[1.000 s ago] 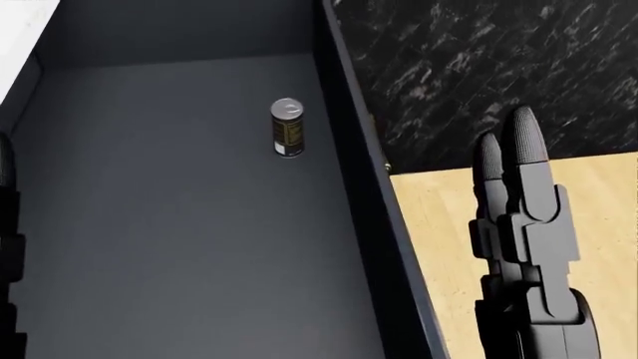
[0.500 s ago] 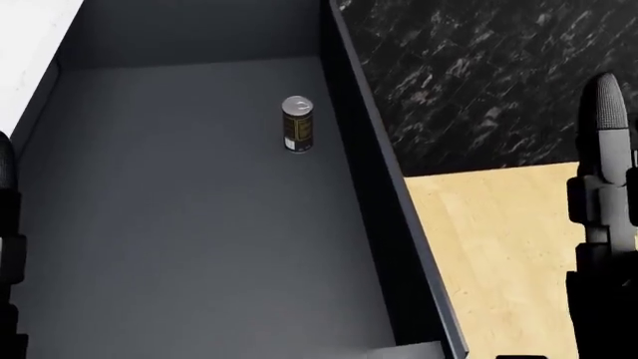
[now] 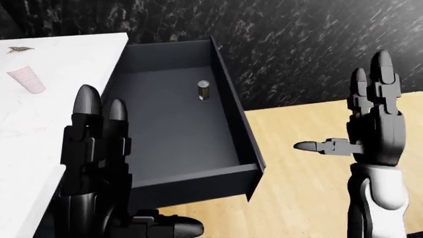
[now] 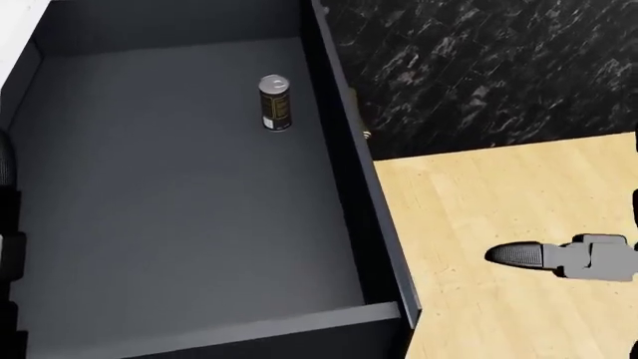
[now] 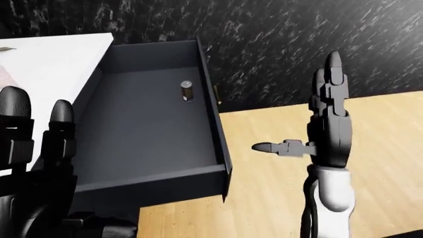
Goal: Close the right drawer.
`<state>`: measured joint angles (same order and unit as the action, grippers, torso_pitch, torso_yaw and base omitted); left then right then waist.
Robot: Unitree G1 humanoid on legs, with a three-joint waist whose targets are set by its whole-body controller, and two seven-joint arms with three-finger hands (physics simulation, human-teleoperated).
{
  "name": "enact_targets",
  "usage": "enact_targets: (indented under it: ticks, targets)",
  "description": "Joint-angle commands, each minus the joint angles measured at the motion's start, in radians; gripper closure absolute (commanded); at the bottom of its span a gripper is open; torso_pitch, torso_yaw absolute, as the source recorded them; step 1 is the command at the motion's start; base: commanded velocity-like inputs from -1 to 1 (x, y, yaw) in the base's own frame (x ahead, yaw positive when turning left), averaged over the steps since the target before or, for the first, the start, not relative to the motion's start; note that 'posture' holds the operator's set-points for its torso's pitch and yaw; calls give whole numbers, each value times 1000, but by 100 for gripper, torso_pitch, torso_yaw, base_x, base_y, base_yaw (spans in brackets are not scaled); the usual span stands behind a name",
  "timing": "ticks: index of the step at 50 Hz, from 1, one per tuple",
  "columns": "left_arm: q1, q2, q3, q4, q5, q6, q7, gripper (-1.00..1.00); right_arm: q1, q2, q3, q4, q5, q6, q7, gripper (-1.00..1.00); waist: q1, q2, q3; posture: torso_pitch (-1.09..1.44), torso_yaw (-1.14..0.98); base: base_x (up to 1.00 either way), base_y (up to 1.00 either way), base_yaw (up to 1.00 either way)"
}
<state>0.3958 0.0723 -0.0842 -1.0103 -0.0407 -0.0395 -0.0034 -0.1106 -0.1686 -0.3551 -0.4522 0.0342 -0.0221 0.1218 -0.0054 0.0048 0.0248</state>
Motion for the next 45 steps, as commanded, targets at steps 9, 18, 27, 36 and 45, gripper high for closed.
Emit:
enact_targets:
  ticks: [9, 18, 27, 36, 45]
  targets:
    - [-12, -3, 9, -37, -3, -11, -2, -100, -211, -76, 102, 597, -26, -330, -73, -100, -5, 3, -16, 0, 0, 0, 0, 0]
    - [-10, -1, 8, -37, -3, -13, 1, -100, -314, -70, 174, 1013, -40, -542, -94, -100, -1, 3, -29, 0, 0, 0, 0, 0]
    - [-11, -5, 9, -37, -1, -10, -3, -100, -348, -30, 231, 1152, -85, -594, -91, -100, -1, 0, -38, 0, 0, 0, 0, 0]
    - [-7, -5, 6, -37, 2, -14, -3, -100, -340, 8, 259, 1166, -93, -590, -41, -100, -1, -8, -38, 0, 0, 0, 0, 0]
    - [-9, -2, 12, -37, -9, -14, 0, -100, -332, 24, 272, 1104, -112, -526, -12, -100, 3, -11, -33, 0, 0, 0, 0, 0]
